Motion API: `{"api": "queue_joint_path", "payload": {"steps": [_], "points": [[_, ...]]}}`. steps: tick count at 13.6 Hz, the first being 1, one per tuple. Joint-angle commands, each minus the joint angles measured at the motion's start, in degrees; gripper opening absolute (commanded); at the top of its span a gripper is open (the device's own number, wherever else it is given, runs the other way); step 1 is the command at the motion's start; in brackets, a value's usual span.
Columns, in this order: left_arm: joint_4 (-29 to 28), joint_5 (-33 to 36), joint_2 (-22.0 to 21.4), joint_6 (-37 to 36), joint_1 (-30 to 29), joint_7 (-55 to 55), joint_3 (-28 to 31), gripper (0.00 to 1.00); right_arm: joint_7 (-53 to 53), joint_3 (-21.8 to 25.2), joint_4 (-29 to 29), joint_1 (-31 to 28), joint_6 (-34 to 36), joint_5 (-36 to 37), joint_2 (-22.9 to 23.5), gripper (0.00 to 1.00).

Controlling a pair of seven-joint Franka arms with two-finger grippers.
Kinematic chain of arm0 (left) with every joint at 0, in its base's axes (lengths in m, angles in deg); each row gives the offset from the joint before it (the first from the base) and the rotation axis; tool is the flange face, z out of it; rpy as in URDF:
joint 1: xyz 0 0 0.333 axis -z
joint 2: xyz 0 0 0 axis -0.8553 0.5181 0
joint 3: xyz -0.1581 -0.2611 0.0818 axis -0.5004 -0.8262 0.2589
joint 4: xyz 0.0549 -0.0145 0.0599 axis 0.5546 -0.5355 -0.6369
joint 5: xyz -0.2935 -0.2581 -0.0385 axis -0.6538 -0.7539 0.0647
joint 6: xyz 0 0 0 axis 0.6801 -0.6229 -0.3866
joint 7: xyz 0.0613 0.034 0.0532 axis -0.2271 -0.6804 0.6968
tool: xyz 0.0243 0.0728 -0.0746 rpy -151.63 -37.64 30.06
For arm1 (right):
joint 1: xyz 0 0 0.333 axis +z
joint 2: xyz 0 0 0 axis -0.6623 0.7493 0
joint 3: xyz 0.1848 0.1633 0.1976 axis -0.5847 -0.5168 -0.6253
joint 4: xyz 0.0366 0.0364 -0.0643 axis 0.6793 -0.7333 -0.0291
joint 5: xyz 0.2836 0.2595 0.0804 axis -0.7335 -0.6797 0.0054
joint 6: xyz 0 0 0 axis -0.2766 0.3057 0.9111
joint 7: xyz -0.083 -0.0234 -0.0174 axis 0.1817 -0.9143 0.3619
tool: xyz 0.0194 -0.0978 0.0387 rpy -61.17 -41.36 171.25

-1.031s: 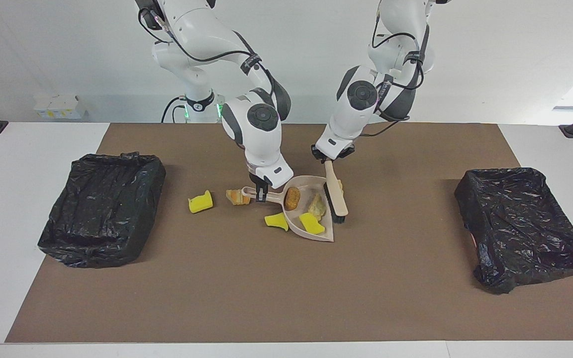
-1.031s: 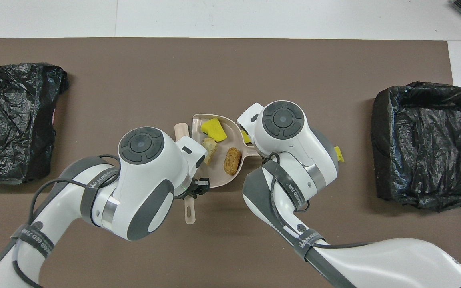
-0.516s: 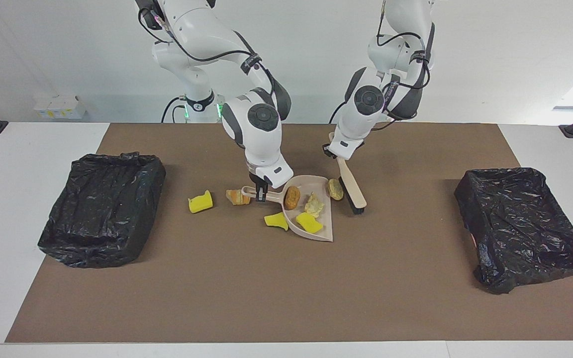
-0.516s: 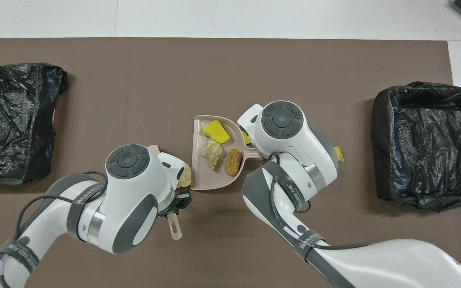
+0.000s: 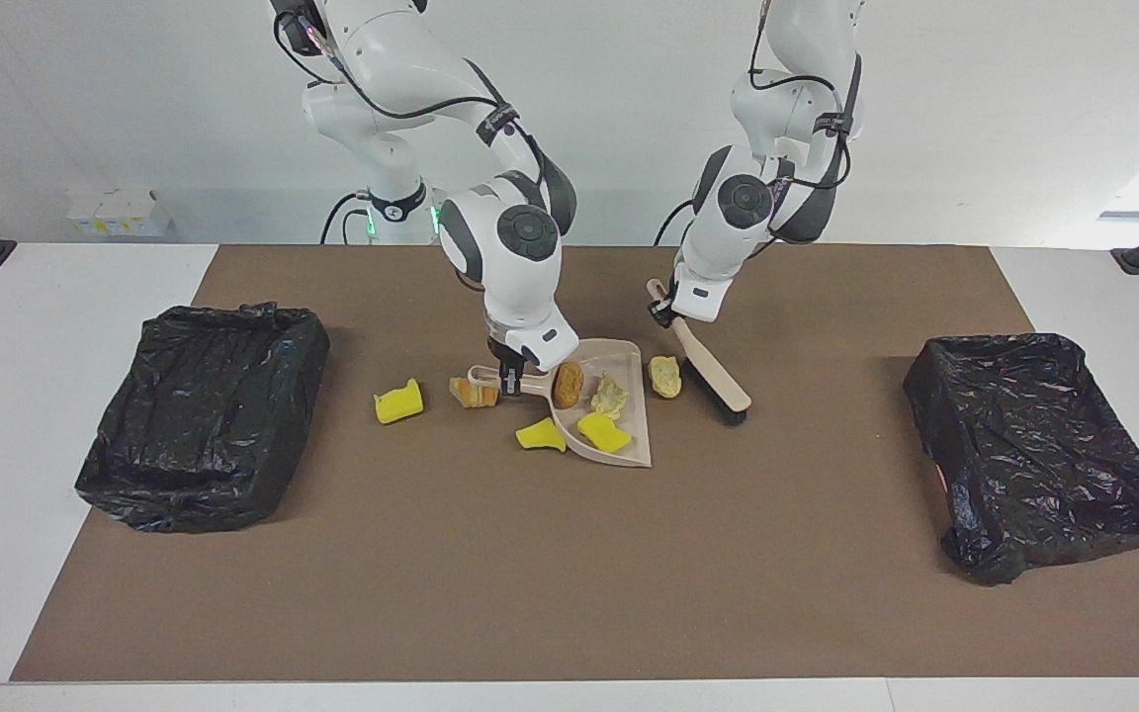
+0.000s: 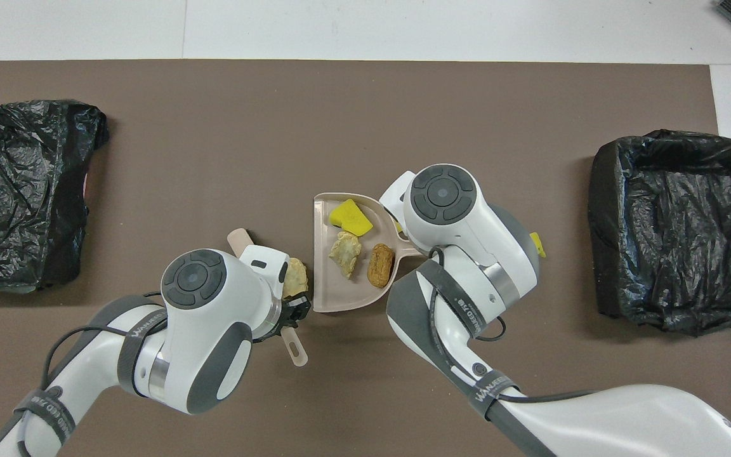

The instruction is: Sweep and dump trash in bin

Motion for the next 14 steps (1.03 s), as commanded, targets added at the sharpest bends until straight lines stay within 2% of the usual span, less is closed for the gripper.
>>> {"api": "queue_joint_path", "payload": {"steps": [1,3,7,8,10,11,14], "points": [[2.81,-4.19,1.7,2.43,2.0,-7.04,-0.04,0.0,-2.2,-0.24,-2.29,-0.21,2.2,1.65,-2.32,0.0],[3.08,-7.1,2.23,7.34,4.11,-10.86,-0.65,0.0,-2.02,-0.24,-2.38,-0.12,2.12,1.74,-2.32,0.0],[4.22,-7.2,1.71,6.23,4.38,-11.04,-1.35,0.0,-1.76,-0.24,-2.29,-0.21,2.29,1.74,-2.32,0.0],[5.18,-7.2,1.18,4.57,4.03,-10.78,-1.53,0.0,-1.58,-0.33,-2.2,-0.3,2.29,1.74,-2.32,0.0],[8.17,-7.2,-1.09,-4.71,3.77,-10.08,-1.53,0.0,-1.76,-0.33,-1.42,-0.91,2.29,0.87,-2.49,0.0],[7.92,-7.29,-3.98,-7.89,3.77,-10.16,-1.27,0.0,-1.76,-0.33,-1.33,-1.17,2.29,0.77,-2.93,0.0],[6.7,-6.77,-6.99,-15.99,4.29,-9.99,-1.18,0.0,-1.58,-0.33,-0.89,-1.53,2.2,0.25,-3.28,0.0]]}}
